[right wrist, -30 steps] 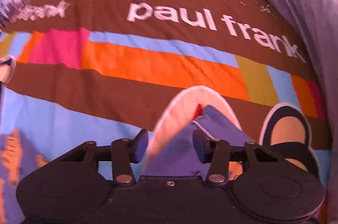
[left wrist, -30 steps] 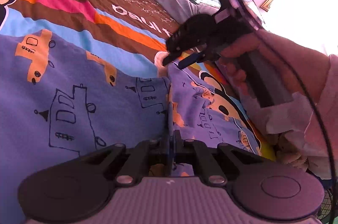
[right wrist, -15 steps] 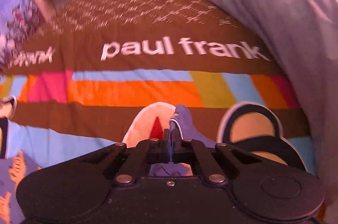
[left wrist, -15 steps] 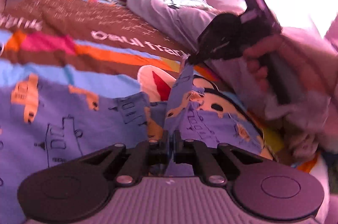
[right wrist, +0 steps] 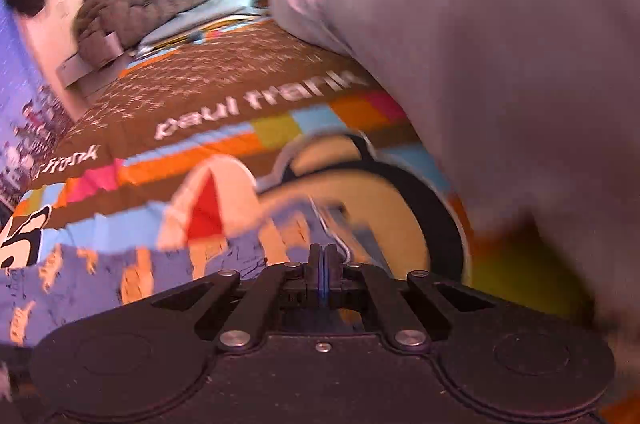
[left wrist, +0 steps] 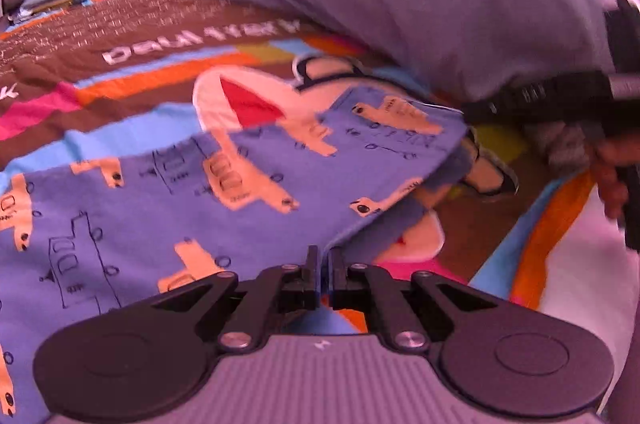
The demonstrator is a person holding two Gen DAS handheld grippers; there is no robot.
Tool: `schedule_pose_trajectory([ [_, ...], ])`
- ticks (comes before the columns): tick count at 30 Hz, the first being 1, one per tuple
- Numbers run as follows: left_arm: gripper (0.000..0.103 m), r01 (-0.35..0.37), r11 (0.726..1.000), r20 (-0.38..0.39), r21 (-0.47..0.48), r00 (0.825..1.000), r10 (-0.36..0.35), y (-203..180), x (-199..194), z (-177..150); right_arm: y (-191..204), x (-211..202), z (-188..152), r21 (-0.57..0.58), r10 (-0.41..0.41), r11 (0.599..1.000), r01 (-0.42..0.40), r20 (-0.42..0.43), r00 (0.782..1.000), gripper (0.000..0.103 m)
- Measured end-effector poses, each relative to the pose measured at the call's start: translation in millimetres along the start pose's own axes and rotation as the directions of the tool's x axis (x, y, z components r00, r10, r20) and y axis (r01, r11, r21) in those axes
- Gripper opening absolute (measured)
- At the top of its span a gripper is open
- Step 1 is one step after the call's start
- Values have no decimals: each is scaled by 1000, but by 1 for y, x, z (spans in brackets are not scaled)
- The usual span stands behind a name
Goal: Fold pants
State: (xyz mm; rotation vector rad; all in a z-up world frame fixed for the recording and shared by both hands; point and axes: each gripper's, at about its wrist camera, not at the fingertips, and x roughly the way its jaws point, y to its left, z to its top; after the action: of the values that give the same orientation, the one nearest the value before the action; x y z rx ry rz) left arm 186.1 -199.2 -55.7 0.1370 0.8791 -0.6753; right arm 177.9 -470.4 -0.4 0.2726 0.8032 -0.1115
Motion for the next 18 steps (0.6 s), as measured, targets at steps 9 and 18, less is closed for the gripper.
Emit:
schedule_pose_trajectory([
  [9,64,63,985,1,-160,998,-64,16,-6,41,-39,6,-57,198,98,975,-105,45,994,50],
  [18,75,60,989,-43,-138,997,-66,-9,89,155,-63,22,-52,324,248,911,-255,64,967,54],
])
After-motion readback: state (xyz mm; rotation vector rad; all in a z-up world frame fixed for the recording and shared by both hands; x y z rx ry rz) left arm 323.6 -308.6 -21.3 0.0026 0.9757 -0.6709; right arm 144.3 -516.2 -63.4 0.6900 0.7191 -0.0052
